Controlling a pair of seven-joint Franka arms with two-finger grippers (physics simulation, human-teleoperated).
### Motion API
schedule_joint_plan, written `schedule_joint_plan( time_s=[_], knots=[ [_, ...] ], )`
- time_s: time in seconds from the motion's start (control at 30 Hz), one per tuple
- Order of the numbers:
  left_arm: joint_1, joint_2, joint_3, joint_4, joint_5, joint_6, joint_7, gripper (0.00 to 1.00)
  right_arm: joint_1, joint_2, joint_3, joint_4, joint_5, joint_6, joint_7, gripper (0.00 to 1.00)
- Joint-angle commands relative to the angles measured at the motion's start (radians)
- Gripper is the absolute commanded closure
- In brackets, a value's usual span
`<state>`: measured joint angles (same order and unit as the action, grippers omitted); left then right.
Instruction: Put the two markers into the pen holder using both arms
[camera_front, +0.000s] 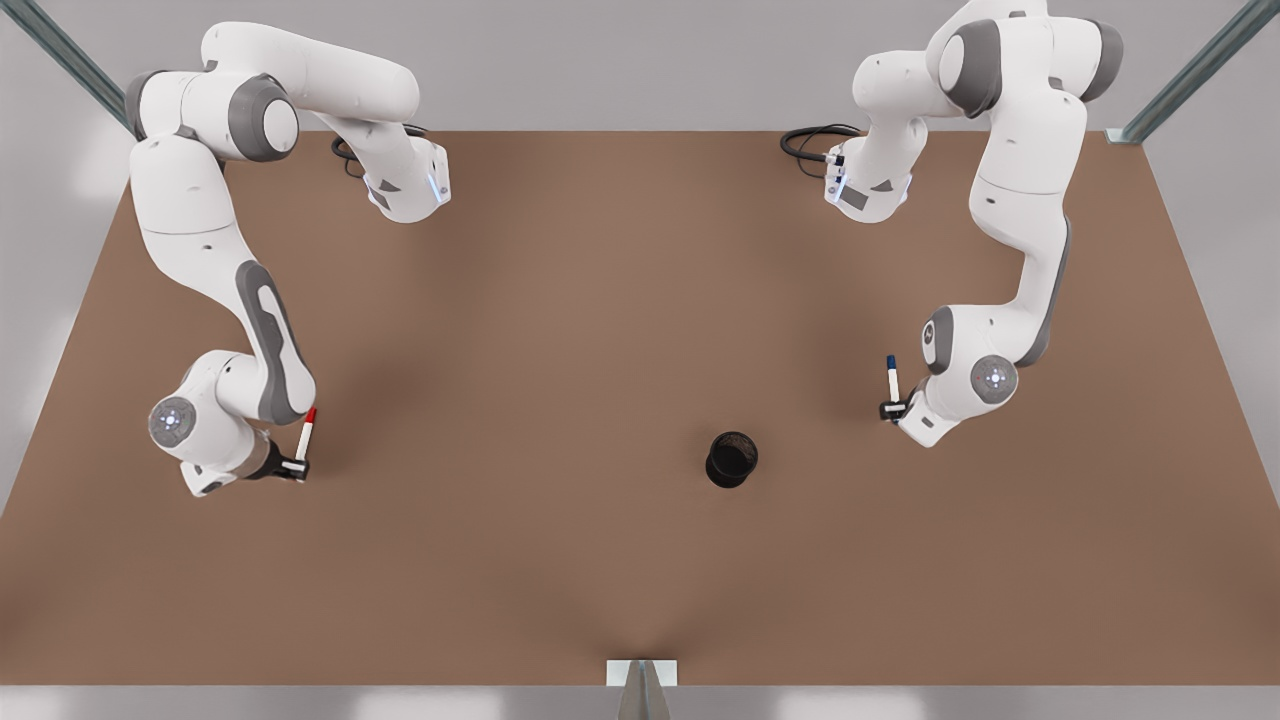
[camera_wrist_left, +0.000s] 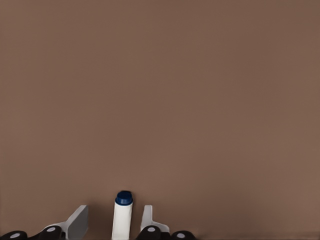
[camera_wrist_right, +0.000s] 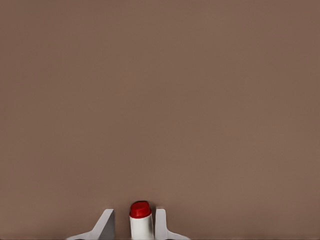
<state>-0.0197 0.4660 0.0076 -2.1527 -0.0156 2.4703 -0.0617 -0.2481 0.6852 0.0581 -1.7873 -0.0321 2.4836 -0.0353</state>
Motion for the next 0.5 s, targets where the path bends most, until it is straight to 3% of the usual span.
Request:
schedule_joint_plan(
  time_s=[0.0, 0.1, 0.2, 0.47],
  knots=[
    [0.000, 0.003, 0.000, 0.001, 0.002, 0.007, 0.056, 0.39, 0.000, -0.001, 0.000, -0.006, 0.000, 0.034, -0.015, 0.55],
    [0.000, 0.008, 0.000, 0.001, 0.002, 0.009, 0.062, 0.47, -0.003, -0.001, 0.000, -0.009, 0.000, 0.040, -0.031, 0.71],
    [0.000, 0.008, 0.000, -0.001, 0.002, 0.009, 0.062, 0.53, 0.007, -0.012, 0.002, 0.000, 0.000, 0.026, -0.028, 0.78],
    [0.001, 0.007, 0.000, -0.006, 0.002, 0.009, 0.068, 0.74, 0.033, -0.124, 0.083, 0.279, -0.008, -0.267, -0.023, 0.79]
  ],
)
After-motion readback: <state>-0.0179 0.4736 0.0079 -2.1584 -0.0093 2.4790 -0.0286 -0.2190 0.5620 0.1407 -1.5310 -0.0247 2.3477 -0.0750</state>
